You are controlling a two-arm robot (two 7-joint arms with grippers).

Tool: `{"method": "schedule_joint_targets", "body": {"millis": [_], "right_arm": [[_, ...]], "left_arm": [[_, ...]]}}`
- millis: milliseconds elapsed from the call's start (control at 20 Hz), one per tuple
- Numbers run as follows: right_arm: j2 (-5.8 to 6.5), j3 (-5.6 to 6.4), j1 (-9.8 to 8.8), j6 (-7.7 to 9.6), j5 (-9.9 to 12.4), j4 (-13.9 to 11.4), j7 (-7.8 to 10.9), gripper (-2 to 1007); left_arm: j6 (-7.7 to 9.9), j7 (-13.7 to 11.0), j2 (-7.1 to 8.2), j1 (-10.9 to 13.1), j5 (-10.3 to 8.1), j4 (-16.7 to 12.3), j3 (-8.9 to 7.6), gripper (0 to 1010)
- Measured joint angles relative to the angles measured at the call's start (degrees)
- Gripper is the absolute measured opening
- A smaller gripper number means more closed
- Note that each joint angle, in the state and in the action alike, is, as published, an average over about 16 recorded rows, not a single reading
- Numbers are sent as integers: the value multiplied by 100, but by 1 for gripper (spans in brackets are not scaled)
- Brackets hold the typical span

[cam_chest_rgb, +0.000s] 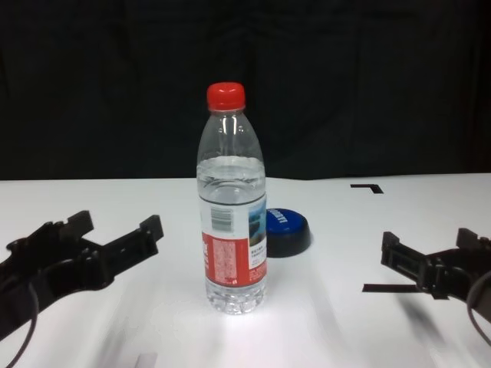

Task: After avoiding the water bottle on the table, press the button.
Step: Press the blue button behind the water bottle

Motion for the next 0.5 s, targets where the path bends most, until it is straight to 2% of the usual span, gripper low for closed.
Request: {"method": "schedule_joint_targets", "body": {"millis": [500], "right_arm": [[0, 0, 0, 0, 0, 0, 0, 1003]], "left_arm": [[-66, -134, 151, -298, 56, 243, 224, 1003]]}}
